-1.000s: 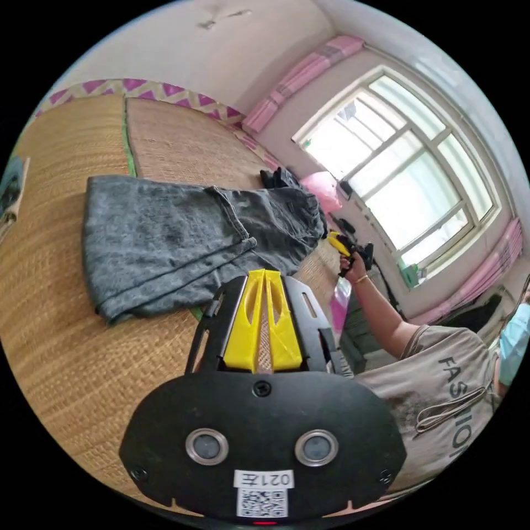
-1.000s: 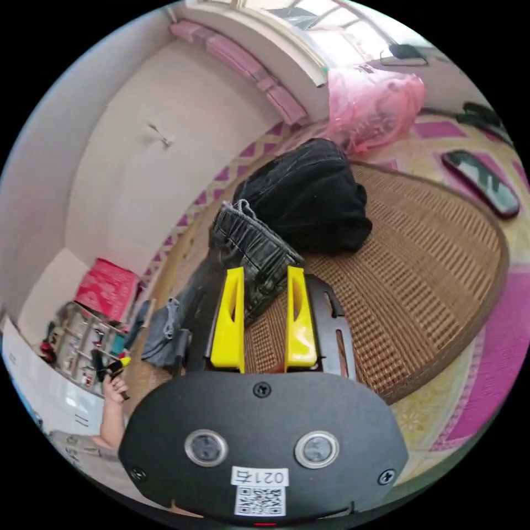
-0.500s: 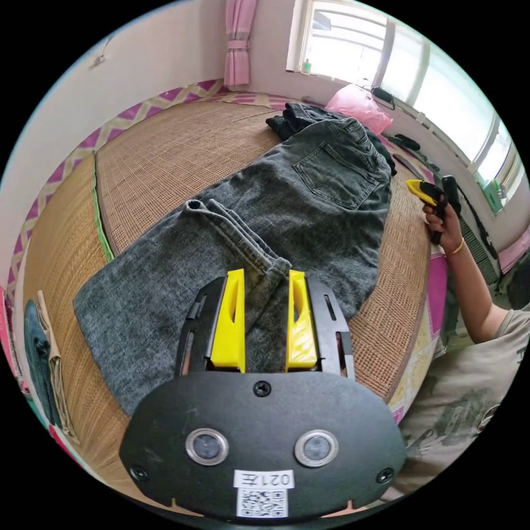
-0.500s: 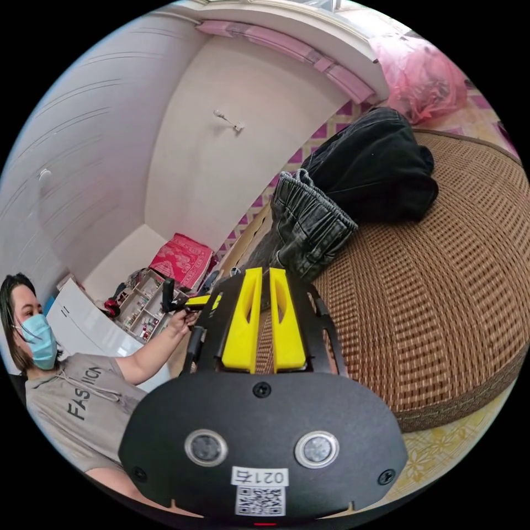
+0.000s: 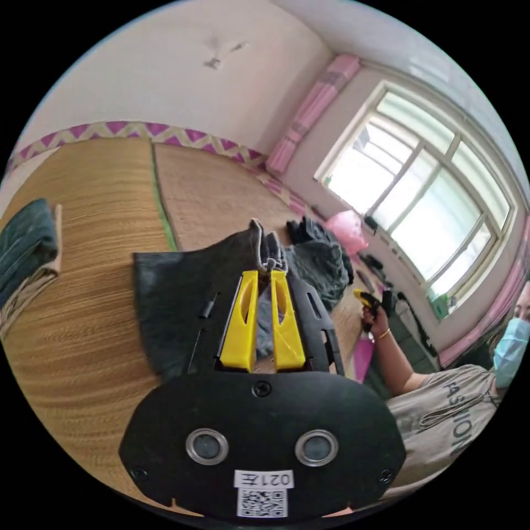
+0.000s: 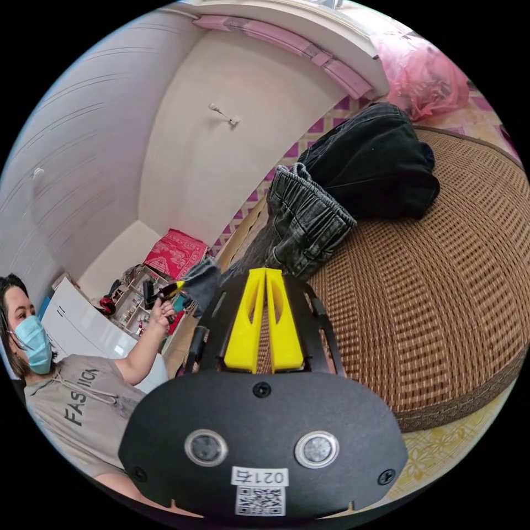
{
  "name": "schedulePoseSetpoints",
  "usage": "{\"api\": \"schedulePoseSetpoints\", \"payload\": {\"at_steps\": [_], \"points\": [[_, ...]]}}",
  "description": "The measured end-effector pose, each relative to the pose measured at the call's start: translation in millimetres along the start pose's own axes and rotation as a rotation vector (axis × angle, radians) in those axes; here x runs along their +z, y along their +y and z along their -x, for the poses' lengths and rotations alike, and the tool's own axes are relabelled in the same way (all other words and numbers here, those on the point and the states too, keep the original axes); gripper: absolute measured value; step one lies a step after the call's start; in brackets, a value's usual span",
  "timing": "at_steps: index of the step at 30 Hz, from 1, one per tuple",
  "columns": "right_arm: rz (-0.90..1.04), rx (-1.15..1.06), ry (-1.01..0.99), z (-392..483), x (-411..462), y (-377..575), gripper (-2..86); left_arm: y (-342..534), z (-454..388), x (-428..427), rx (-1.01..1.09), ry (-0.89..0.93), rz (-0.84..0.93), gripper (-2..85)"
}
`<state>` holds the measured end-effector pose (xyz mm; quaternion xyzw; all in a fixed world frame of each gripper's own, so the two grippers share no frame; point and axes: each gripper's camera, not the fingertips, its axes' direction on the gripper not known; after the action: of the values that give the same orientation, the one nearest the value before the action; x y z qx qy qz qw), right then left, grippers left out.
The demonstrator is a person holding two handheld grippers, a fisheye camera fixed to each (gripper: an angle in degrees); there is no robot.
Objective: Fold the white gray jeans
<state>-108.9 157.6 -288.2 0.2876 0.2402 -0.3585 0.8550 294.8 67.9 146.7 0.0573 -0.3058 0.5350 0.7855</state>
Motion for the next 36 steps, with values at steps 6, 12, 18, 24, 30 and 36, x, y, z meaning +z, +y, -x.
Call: {"api": "schedulePoseSetpoints", "payload": {"at_steps": [6,12,18,24,30,36], "points": [[0.042,0.019,-0.017,9,8,-4,-0.7,64,147,-204,-0.316,-0.206,-0.237,2.9],[0.162,0.066,-0.043,17,31,-14,-0.9,151,272,-222,-0.649,-0.171,-0.13,2.8],[0.199,0.016,0.052,83,53,-25,-1.0,199,308,-220,-0.737,-0.009,-0.187,3.6],[0.291,-0.514,0.392,259,140,-20,-1.0,160,236,-241,-0.349,-0.361,-0.124,4.6],[0.558,-0.902,0.499,341,283,-27,-0.5,90,144,-179,0.163,-0.407,0.022,8.0],[0.728,-1.068,0.45,346,381,-75,8.0,28,152,-84,0.324,-0.328,0.262,9.5]]}}
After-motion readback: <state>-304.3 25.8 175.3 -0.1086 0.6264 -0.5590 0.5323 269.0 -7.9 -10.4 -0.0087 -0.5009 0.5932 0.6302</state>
